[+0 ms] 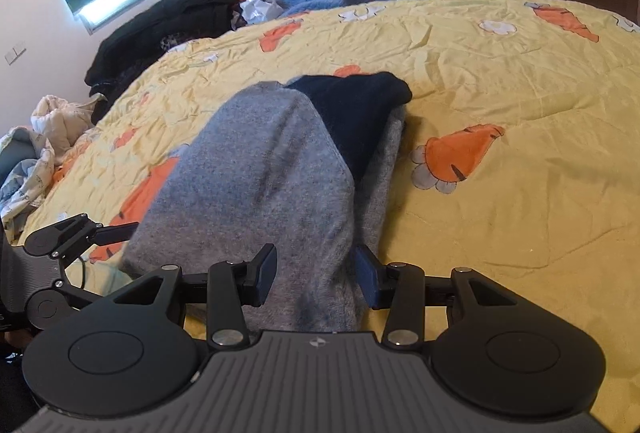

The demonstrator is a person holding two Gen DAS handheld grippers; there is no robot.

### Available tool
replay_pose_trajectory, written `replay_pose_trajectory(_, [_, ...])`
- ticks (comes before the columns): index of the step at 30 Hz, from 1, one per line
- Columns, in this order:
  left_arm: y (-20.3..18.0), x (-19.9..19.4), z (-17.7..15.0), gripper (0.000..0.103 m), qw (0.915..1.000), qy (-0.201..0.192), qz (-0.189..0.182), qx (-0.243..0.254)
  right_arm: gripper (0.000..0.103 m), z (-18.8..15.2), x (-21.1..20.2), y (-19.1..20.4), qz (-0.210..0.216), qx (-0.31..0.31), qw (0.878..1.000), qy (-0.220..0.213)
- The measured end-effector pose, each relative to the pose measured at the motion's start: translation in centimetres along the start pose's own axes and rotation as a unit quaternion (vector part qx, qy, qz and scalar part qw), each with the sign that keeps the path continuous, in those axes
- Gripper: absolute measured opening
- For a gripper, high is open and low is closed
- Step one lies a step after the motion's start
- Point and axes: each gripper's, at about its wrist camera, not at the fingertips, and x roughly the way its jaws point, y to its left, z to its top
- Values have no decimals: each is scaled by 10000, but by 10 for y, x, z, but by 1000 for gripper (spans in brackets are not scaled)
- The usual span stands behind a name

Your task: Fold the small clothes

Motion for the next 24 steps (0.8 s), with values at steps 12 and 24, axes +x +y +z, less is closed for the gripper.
replay_pose_trajectory(12, [19,3,-2,10,9986,121,-238,-460,14,-27,-3,-19,195,620,9971,386])
replay_pose_trajectory(24, [112,-20,11,89,9599,-33,-1432,-2410,82,16,-21,-58,767,1419,9833,-842])
